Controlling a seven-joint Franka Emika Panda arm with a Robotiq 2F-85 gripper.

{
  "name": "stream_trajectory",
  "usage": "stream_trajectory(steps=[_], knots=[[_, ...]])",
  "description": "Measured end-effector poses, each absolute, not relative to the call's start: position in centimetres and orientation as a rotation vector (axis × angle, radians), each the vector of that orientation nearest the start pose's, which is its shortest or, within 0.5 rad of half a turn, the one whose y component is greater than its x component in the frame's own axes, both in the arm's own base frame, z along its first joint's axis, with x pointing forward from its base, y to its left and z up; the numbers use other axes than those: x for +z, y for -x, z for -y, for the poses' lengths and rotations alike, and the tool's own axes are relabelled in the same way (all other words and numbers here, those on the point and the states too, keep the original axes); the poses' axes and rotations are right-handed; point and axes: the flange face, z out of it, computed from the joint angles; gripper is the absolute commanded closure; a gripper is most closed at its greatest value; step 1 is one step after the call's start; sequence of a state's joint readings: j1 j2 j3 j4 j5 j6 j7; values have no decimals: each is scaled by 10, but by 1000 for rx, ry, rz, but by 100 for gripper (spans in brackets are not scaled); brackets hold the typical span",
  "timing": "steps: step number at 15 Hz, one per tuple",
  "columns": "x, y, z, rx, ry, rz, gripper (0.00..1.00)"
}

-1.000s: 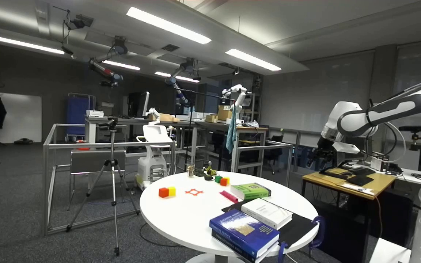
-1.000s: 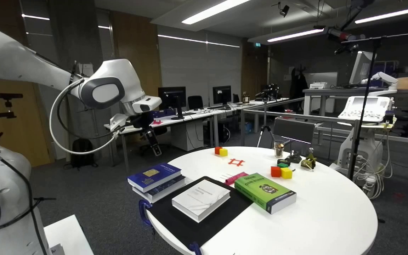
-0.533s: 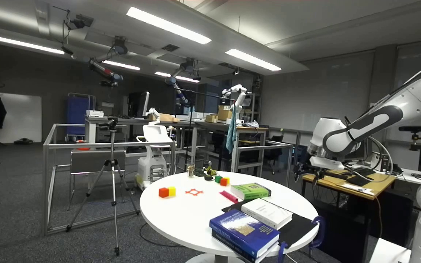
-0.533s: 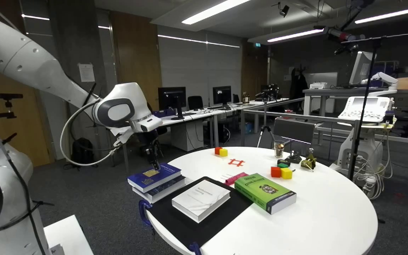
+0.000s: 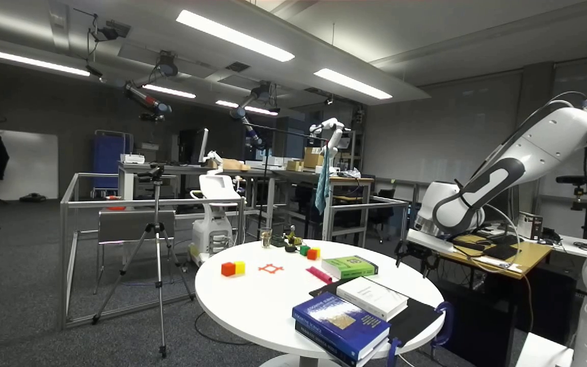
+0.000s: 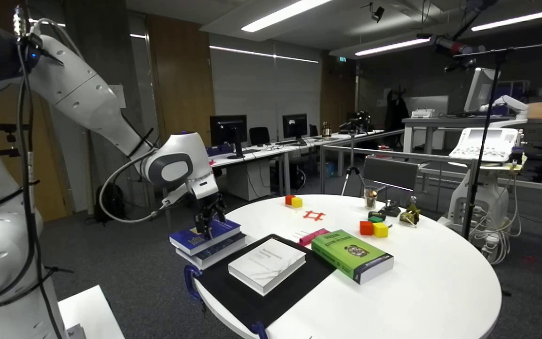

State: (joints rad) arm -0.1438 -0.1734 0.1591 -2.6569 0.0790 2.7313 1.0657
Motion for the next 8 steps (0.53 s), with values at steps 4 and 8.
stream_trajectory(steps=[4, 8], knots=[[299, -465, -13, -342, 2376, -1694, 0], [284, -486, -26, -349, 2295, -1711, 0]])
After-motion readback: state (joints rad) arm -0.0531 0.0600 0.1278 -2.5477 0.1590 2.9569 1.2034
